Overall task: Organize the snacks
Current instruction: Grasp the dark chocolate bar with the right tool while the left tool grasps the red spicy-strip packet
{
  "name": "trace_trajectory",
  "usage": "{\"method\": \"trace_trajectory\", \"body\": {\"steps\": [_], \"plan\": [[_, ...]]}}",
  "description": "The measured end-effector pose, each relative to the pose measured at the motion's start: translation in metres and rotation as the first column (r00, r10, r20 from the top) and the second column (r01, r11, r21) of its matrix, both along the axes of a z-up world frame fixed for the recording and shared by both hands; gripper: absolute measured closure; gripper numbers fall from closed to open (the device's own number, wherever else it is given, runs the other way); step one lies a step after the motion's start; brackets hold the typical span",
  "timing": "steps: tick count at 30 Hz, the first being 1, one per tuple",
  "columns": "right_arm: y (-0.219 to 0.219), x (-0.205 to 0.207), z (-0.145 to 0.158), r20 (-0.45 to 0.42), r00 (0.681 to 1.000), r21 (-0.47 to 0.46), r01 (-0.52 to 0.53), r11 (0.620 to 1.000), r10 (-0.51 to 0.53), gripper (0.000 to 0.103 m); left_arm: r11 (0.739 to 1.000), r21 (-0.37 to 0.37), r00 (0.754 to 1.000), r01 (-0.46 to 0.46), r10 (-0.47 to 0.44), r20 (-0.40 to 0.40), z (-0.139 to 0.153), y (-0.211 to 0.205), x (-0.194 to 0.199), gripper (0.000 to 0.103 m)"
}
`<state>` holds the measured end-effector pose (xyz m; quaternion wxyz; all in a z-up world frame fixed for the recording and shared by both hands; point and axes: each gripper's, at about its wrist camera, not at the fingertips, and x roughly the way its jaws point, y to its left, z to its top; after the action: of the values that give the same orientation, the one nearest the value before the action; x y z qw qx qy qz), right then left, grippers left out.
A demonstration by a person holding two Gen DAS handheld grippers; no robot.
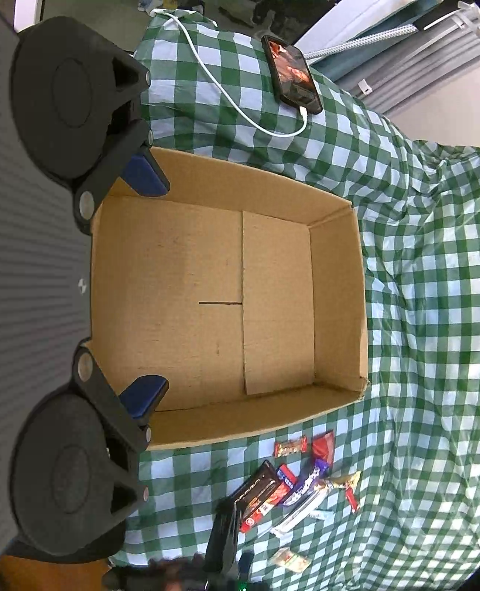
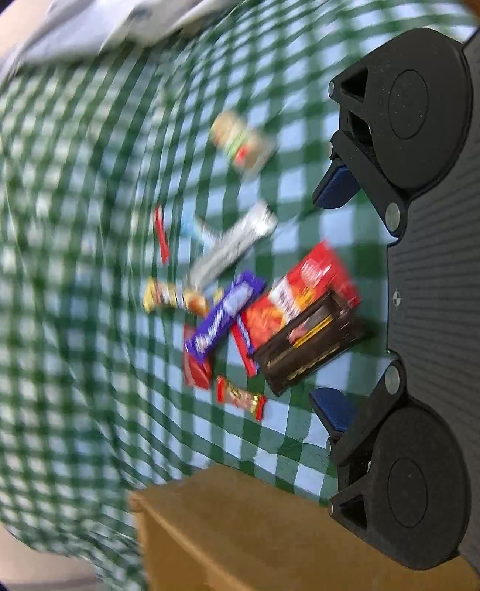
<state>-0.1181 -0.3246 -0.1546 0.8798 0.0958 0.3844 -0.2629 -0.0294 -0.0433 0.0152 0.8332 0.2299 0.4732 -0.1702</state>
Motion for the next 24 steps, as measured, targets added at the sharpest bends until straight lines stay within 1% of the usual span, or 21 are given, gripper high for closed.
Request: {"method": "trace_trajectory", "body": {"steps": [2,3,5,6,7,9,10,12,14,16,17,19,22,24], "plan": [[-0.005,0.027,-0.018,-0.06,0.997,0.003,-0.043,0.999,0.043,0.001,1.0,0.019,1.0,-0.002,0.002,-0.008,-0.003,-0.006,0.003,0.0],[-0.007,0.038,-0.026,-0.08,0.995,-0.002,-0.051,0.999,0.051,0.002,1.0,0.027,1.0,0.0,0.0,-0.013,-0.005,-0.01,0.005,0.0],[-0.004,0.049,-0.037,-0.111,0.991,-0.035,-0.074,0.997,0.07,0.03,0.999,0.033,1.0,0.011,-0.01,-0.017,-0.007,-0.018,0.006,0.0],[-0.005,0.051,-0.041,-0.133,0.987,-0.028,-0.095,0.995,0.091,0.053,0.999,0.033,1.0,0.015,-0.014,-0.017,-0.008,-0.023,0.006,0.0],[-0.005,0.051,-0.043,-0.139,0.986,-0.021,-0.095,0.995,0.091,0.061,0.999,0.03,1.0,0.022,-0.022,-0.017,-0.009,-0.028,0.007,0.0],[-0.002,0.042,-0.039,-0.134,0.988,-0.058,-0.079,0.995,0.071,0.063,0.999,0.023,0.999,0.04,-0.04,-0.017,-0.01,-0.04,0.006,0.0],[-0.002,0.036,-0.036,-0.117,0.991,-0.056,-0.067,0.996,0.06,0.064,0.998,0.018,0.999,0.052,-0.052,-0.018,-0.01,-0.047,0.006,0.0],[-0.013,0.013,-0.022,-0.054,0.999,0.004,0.0,1.0,0.0,0.065,0.996,-0.004,0.996,0.087,-0.087,-0.02,-0.01,-0.066,0.004,0.0],[-0.029,-0.02,-0.005,0.005,0.995,0.054,0.099,0.994,-0.099,0.065,0.991,-0.033,0.991,0.13,-0.131,-0.018,-0.009,-0.09,0.0,0.0],[-0.049,-0.054,0.008,0.027,0.975,0.066,0.218,0.974,-0.22,0.065,0.981,-0.071,0.983,0.18,-0.182,-0.019,-0.011,-0.117,-0.004,0.0],[-0.061,-0.072,0.012,0.023,0.959,0.072,0.281,0.957,-0.284,0.065,0.974,-0.09,0.978,0.206,-0.208,-0.02,-0.016,-0.136,-0.006,0.0],[-0.084,-0.1,0.007,-0.008,0.926,0.09,0.376,0.922,-0.376,0.065,0.968,-0.118,0.973,0.222,-0.227,-0.029,-0.031,-0.168,-0.008,0.0],[-0.109,-0.132,-0.009,-0.08,0.884,0.135,0.468,0.873,-0.461,0.065,0.963,-0.16,0.967,0.215,-0.233,-0.104,-0.07,-0.222,-0.001,0.0],[-0.118,-0.143,-0.02,-0.087,0.875,0.146,0.484,0.863,-0.476,0.065,0.965,-0.162,0.961,0.205,-0.23,-0.154,-0.102,-0.257,0.007,0.0]]}}
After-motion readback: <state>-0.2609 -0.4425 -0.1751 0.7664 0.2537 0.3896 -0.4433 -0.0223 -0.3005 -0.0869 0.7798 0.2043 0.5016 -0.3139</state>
